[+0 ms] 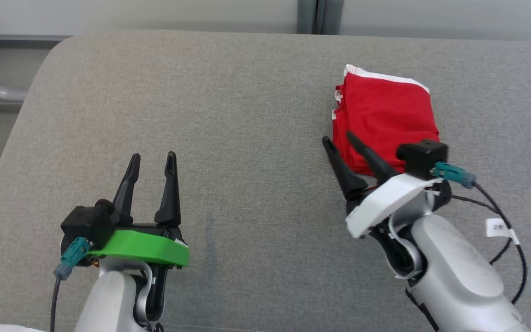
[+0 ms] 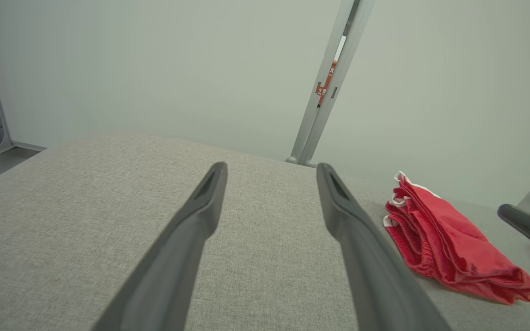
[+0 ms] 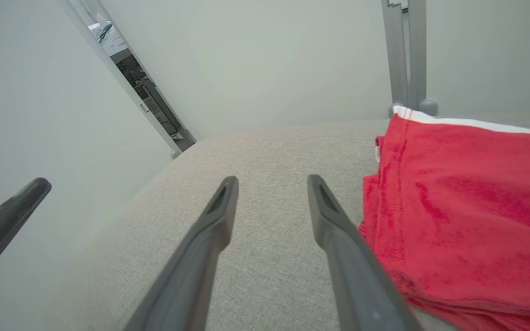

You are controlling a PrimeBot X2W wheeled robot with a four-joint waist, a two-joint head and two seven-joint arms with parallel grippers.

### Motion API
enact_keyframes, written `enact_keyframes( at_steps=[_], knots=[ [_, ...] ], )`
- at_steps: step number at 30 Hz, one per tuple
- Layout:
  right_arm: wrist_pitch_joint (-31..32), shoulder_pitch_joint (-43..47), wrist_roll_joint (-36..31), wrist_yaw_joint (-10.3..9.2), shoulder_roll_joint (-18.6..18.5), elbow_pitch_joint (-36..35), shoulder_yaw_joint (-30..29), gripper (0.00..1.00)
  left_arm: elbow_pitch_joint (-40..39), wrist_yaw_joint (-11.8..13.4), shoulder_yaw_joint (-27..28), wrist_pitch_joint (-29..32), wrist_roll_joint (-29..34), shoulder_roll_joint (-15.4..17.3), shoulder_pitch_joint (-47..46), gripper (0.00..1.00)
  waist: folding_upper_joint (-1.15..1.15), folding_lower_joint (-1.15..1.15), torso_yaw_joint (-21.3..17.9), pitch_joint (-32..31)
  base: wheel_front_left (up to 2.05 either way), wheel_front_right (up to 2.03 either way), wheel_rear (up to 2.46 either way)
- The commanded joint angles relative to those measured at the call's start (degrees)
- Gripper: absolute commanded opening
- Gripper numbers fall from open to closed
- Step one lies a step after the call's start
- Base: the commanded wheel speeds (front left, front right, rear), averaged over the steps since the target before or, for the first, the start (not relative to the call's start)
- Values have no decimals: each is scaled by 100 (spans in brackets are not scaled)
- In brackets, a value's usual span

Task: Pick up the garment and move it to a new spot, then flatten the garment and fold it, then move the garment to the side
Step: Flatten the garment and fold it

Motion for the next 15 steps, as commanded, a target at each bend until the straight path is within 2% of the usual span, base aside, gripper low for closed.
enact_keyframes(
  at_steps=[1,6,9,15],
  knots=[
    [-81,203,-8,0,-99,-195,-211,100,31,37,78,-15,60,20,121,100,0,0,-259,-257,0,0,0],
    [-219,581,-344,1,-320,-705,-1117,100,109,38,302,-15,124,19,250,100,0,0,-529,-485,0,0,0],
    [-214,807,-572,1,-319,-836,-1694,100,170,27,439,-15,223,20,316,100,0,0,-680,-595,0,0,0],
    [-227,1223,-1344,1,-435,-758,-2342,100,238,46,721,-15,512,21,502,100,0,0,-899,-787,0,0,0]
  ],
)
